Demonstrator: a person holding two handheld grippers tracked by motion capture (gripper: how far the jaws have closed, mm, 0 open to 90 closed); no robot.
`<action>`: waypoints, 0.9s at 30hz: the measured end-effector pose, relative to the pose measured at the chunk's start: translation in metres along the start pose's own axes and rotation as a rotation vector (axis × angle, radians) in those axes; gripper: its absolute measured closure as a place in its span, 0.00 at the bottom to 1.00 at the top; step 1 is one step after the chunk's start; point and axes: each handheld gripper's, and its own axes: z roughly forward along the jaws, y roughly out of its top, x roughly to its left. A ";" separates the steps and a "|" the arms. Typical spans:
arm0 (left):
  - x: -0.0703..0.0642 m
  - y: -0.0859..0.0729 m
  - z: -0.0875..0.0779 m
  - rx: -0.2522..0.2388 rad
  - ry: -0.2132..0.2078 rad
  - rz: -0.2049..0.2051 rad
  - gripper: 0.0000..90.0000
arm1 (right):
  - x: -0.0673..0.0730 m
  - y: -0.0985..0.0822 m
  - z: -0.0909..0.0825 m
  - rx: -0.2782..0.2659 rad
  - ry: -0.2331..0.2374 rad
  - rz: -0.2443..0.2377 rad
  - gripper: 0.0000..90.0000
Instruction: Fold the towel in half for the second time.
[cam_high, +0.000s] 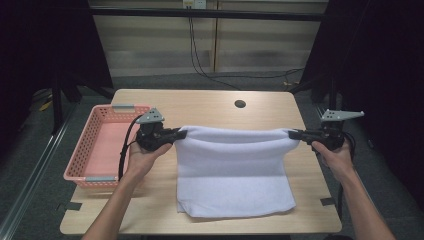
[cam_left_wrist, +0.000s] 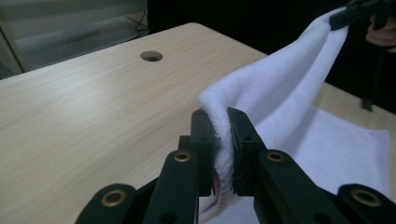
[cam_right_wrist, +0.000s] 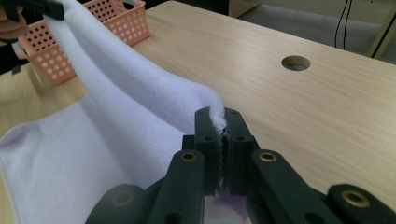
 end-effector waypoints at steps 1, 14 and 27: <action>-0.002 -0.002 -0.002 0.004 0.003 0.007 0.92 | 0.004 -0.001 -0.003 -0.003 0.005 -0.008 0.96; -0.035 -0.058 -0.021 0.000 -0.075 -0.037 0.91 | 0.045 -0.054 -0.027 -0.019 0.077 -0.007 0.95; -0.058 -0.116 -0.013 0.213 -0.150 -0.024 0.89 | 0.063 -0.111 -0.016 0.168 0.138 0.021 0.89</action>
